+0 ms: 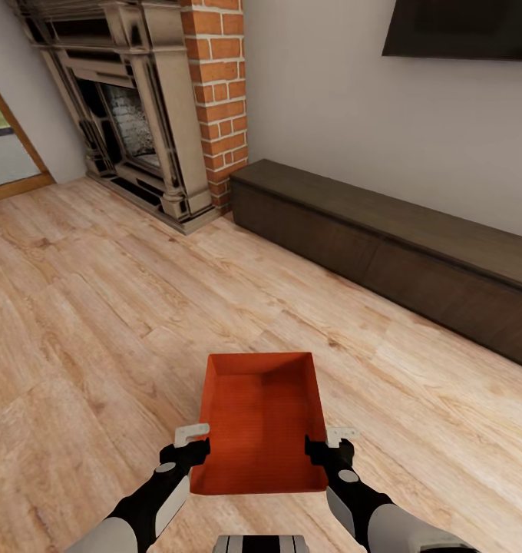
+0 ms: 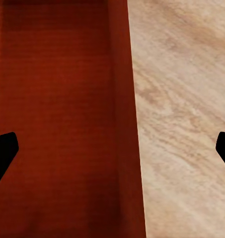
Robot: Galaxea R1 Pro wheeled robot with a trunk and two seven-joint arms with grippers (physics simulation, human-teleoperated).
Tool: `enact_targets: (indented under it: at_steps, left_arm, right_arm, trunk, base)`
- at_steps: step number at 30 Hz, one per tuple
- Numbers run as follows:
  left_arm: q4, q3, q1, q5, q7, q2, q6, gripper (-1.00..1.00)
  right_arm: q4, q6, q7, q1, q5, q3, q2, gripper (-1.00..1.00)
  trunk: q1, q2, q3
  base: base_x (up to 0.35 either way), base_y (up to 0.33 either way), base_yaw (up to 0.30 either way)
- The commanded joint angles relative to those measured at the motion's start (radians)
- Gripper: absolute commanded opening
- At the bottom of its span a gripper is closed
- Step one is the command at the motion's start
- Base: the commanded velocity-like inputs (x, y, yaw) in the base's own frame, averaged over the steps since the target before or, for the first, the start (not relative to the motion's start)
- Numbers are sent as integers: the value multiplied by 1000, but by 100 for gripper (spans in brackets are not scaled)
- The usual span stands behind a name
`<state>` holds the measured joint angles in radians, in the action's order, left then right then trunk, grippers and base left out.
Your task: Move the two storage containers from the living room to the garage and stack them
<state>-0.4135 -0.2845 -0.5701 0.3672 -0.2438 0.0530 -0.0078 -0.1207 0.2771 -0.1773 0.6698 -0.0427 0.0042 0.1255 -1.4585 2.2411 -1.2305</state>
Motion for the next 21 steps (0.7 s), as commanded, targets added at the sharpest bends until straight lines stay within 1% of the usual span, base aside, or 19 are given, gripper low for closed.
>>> enact_targets:
  at_steps: [1,13,15,19,21]
  left_arm:
    - [-1,-8,-1,9,-8,-1,-1,100]
    - [1,-9,-1,5,-7,0,1,100]
    - [2,-14,-1,-13,-6,1,2,100]
    - [3,-20,-1,-67,-6,1,2,100]
    - [3,-20,-1,-73,-7,1,2,100]
  right_arm:
    - [1,2,-5,1,-5,1,0,100]
    - [1,1,-2,1,-9,5,-3,100]
    - [1,1,-2,1,-9,6,-4,100]
    - [1,1,-2,1,-8,6,-11,100]
    - [1,1,-2,1,-8,7,-11,100]
  trunk:
    - [0,0,-1]
    - [0,0,-1]
    - [0,0,-1]
    - [0,0,-1]
    - [0,0,-1]
  base:
    - [0,0,0]
    - [0,0,0]
    - [0,0,0]
    - [0,0,0]
    - [0,0,0]
